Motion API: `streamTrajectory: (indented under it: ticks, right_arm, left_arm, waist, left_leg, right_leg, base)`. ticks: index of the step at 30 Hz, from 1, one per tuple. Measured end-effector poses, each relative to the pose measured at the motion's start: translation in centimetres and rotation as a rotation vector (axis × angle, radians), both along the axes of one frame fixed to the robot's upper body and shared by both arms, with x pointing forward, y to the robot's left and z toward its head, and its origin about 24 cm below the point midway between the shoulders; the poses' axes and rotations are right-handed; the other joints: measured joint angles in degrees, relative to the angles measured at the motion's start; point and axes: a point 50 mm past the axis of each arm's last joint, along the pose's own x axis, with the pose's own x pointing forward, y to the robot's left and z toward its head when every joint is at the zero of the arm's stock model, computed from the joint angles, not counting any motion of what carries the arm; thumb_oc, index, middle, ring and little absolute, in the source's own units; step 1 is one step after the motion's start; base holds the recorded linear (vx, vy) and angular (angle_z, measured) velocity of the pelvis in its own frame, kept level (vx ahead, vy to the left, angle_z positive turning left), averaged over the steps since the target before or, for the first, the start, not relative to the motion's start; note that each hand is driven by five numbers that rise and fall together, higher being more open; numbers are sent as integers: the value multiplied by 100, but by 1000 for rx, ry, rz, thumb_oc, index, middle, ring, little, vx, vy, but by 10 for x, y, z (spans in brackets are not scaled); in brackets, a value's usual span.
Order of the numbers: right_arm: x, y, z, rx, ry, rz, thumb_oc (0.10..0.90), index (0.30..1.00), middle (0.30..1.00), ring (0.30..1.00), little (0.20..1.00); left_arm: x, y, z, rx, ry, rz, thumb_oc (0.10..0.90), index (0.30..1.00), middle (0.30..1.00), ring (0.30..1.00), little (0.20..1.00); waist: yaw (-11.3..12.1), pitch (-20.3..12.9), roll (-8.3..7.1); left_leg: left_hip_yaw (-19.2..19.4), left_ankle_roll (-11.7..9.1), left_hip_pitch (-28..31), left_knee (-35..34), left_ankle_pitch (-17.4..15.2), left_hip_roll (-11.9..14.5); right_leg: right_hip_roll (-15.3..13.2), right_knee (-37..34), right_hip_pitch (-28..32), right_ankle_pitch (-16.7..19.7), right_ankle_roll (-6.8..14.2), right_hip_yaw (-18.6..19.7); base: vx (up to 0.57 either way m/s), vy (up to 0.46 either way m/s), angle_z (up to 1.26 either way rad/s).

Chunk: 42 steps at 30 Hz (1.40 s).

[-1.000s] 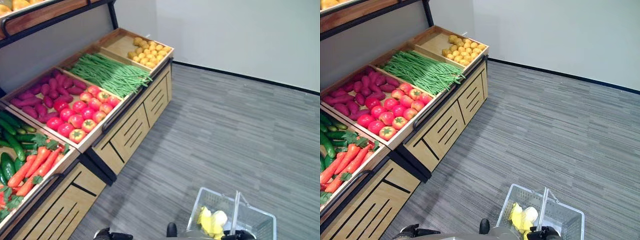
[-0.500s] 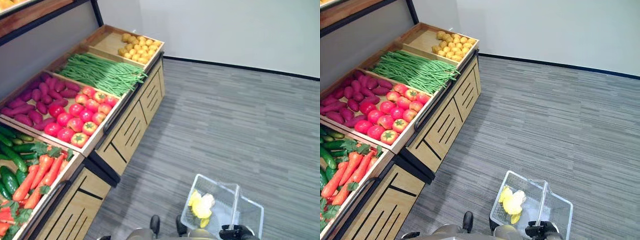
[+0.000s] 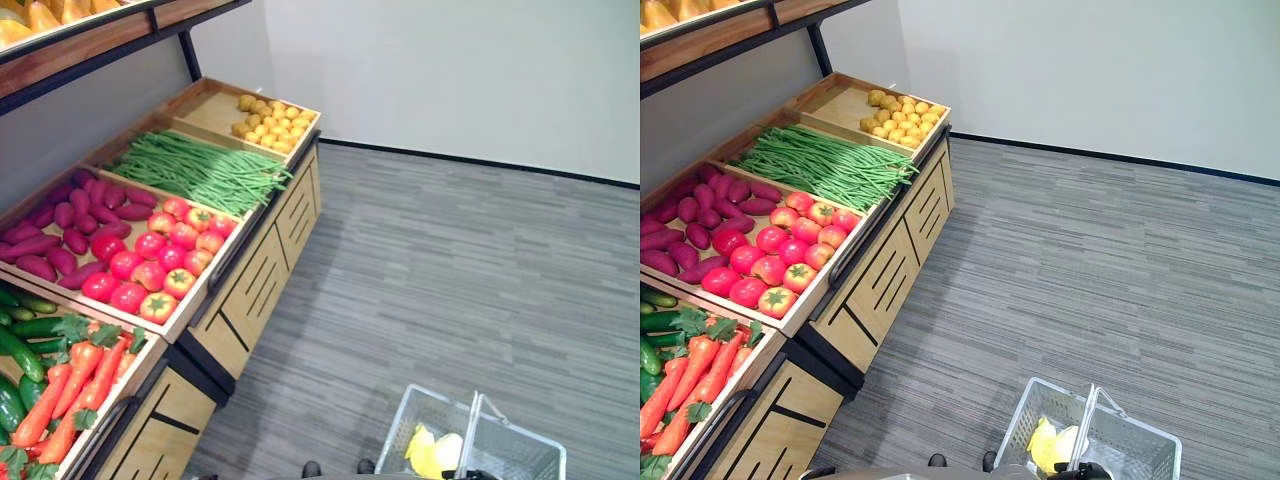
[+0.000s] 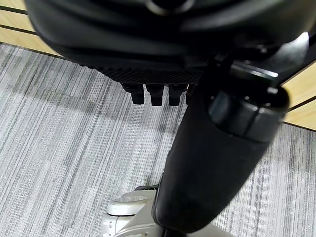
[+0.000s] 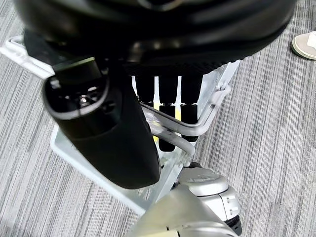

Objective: Get the vegetables into the basket

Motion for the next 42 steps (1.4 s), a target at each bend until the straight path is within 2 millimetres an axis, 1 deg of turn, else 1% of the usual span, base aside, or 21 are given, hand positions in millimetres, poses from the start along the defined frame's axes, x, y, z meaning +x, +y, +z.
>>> streamTrajectory:
  ticks: [7, 14, 15, 17, 18, 20, 21, 22, 24, 26, 27, 29, 30, 31, 32, 35, 36, 38, 40, 41, 42]
  right_arm:
    - [6, 1, 1, 1, -2, 47, 400, 300, 300, 300, 300]
    - [18, 1, 3, -18, -7, 133, 400, 300, 300, 300, 300]
    - [14, 0, 2, -26, 5, 153, 400, 300, 300, 300, 300]
    - [18, -1, 3, -31, -5, 154, 400, 300, 300, 300, 300]
    - [21, -2, 4, -37, -11, 163, 400, 300, 300, 300, 300]
    - [33, -3, 7, -42, -42, 169, 400, 300, 300, 300, 300]
    - [42, -4, 9, -50, -62, 183, 400, 300, 300, 300, 300]
    - [52, -7, 13, -68, -98, 196, 400, 300, 300, 300, 300]
    - [38, -12, 12, -80, -78, 172, 400, 300, 300, 300, 300]
    - [37, -15, 12, -83, -71, 171, 400, 300, 300, 300, 300]
    - [39, -13, 13, -80, -102, 171, 400, 300, 300, 300, 300]
    - [42, -15, 14, -79, -112, 169, 400, 300, 300, 300, 300]
    - [41, -16, 14, -85, -109, 166, 400, 300, 300, 300, 300]
    - [39, -10, 12, -76, -103, 166, 400, 300, 300, 300, 300]
    - [36, 2, 8, -28, -96, 170, 400, 300, 300, 300, 300]
    - [41, 22, 3, 19, -102, 165, 400, 300, 300, 300, 300]
    - [42, 25, 2, 36, -112, 151, 400, 300, 300, 300, 300]
    - [31, 21, 0, 26, -75, 144, 400, 300, 300, 300, 300]
    - [43, 16, 6, 5, -144, 144, 400, 300, 300, 300, 300]
    - [56, 13, 10, -9, -188, 146, 400, 300, 300, 300, 300]
    - [68, 14, 13, -9, -221, 158, 400, 300, 300, 300, 300]
  left_arm:
    - [1, 1, 0, 1, -7, 2, 900, 1000, 1000, 1000, 1000]
    - [15, 4, 4, 18, -51, -23, 900, 1000, 1000, 1000, 1000]
    - [22, 6, 5, 23, -69, -32, 900, 1000, 1000, 1000, 1000]
    - [24, 8, 6, 22, -86, -23, 900, 1000, 1000, 1000, 1000]
    - [29, 11, 8, 29, -105, -23, 900, 1000, 1000, 1000, 1000]
    - [29, 18, 10, 41, -102, -9, 900, 1000, 1000, 1000, 1000]
    - [26, 20, 9, 44, -88, 0, 900, 1000, 1000, 1000, 1000]
    - [20, 21, 8, 45, -63, 33, 900, 1000, 1000, 1000, 1000]
    - [23, 20, 9, 35, -83, 38, 900, 1000, 1000, 1000, 1000]
    - [20, 17, 8, 25, -91, 40, 900, 1000, 1000, 1000, 1000]
    - [15, 13, 6, 14, -67, 48, 900, 1000, 1000, 1000, 1000]
    - [9, 6, 3, -5, -52, 49, 900, 1000, 1000, 1000, 1000]
    - [1, 1, 1, -17, -34, 57, 900, 1000, 1000, 1000, 1000]
    - [1, 2, 1, -14, -33, 57, 900, 1000, 1000, 1000, 1000]
    - [5, 10, 4, 5, -48, 51, 900, 1000, 1000, 1000, 1000]
    - [2, 28, 8, 46, -50, 59, 900, 1000, 1000, 1000, 1000]
    - [-1, 30, 7, 45, -32, 89, 900, 1000, 1000, 1000, 1000]
    - [-1, 21, 5, 15, -32, 81, 900, 1000, 1000, 1000, 1000]
    - [-2, 18, 4, 8, -7, 54, 900, 1000, 1000, 1000, 1000]
    - [-1, 16, 3, 8, -2, 26, 900, 1000, 1000, 1000, 1000]
    - [5, 17, 4, 18, -12, 3, 900, 1000, 1000, 1000, 1000]
  waist:
    - [193, 27, -37]
    - [783, 219, -138]
    - [814, 275, -163]
    - [989, 371, -186]
    - [1100, 465, -245]
    - [1122, 600, -411]
    - [1181, 653, -466]
    - [1106, 711, -481]
    - [983, 733, -535]
    - [1096, 723, -432]
    - [964, 700, -424]
    - [881, 596, -248]
    - [887, 462, 1]
    - [867, 460, -67]
    - [752, 420, -184]
    - [864, 344, -477]
    - [920, 255, -466]
    - [903, 159, -329]
    - [590, 162, -223]
    - [475, 160, -155]
    - [339, 131, -49]
  left_leg:
    - [-387, -169, -57, 2, -3, 61]
    - [-1439, -480, -473, 261, 197, 4]
    - [-1791, -598, -630, 400, 198, -56]
    - [-1876, -571, -771, 334, 219, -12]
    - [-1795, -558, -986, 337, 145, 33]
    - [-1315, -576, -1174, 409, 80, 72]
    - [-804, -564, -1215, 429, 69, 131]
    - [217, -608, -1262, 514, 45, 312]
    - [1200, -803, -1139, 588, 89, 530]
    - [1204, -806, -1001, 582, 81, 711]
    - [1630, -881, -871, 864, -4, 849]
    - [1722, -770, -698, 813, -36, 911]
    - [1709, -470, -582, 617, -1, 947]
    - [1618, -339, -542, 473, 80, 804]
    - [1317, -207, -478, 295, 165, 593]
    - [1340, -117, -396, 234, 111, 330]
    - [1316, -27, -286, 259, -88, 101]
    - [1249, 130, -47, 268, -313, -107]
    - [1048, 505, -17, 441, -396, -320]
    - [959, 534, -3, 378, -362, -325]
    - [837, 602, 21, 356, -408, -328]
  right_leg:
    - [89, 4, 101, -41, -87, -356]
    - [138, 95, 179, -183, -164, -1578]
    - [139, 5, 247, -233, -226, -1943]
    - [167, 73, 243, -279, -273, -2402]
    - [137, 109, 215, -324, -307, -2942]
    - [-72, 130, 121, -450, -526, -3293]
    - [-193, 158, 95, -378, -492, -3498]
    - [-302, 83, 204, -315, -394, -3869]
    - [-540, 85, 479, -399, -249, -4634]
    - [-634, 236, 507, -621, -164, -4758]
    - [-929, 428, 614, -518, 79, -5305]
    - [-1110, 798, 529, -709, 209, -5401]
    - [-1122, 1119, 463, -761, 397, -5428]
    - [-1355, 1453, 383, -816, 398, -5311]
    - [-1545, 1641, 314, -928, 397, -4686]
    - [-1739, 1554, 201, -981, 405, -4193]
    - [-1941, 1680, 384, -741, 735, -4022]
    - [-2369, 2643, 161, -651, 801, -3712]
    - [-2907, 4266, -594, -3, 763, -2977]
    - [-2821, 4766, -1042, 181, 713, -2246]
    - [-2390, 4891, -1400, -127, 797, -1458]
  base:
    - [-30, -93, 26]
    - [-64, -125, 97]
    - [-87, -82, 140]
    - [-125, -2, 163]
    - [-98, 60, 170]
    - [-33, 57, 126]
    - [3, 81, 107]
    - [6, 78, 130]
    - [31, 103, 212]
    - [-18, 230, 129]
    - [9, 194, 124]
    - [66, 194, 96]
    - [56, 124, 45]
    - [129, 205, 109]
    - [104, 160, 103]
    - [181, 280, 26]
    - [247, 462, 21]
    - [143, 464, 25]
    - [56, 226, 49]
    - [203, 41, 67]
    - [256, 17, 57]
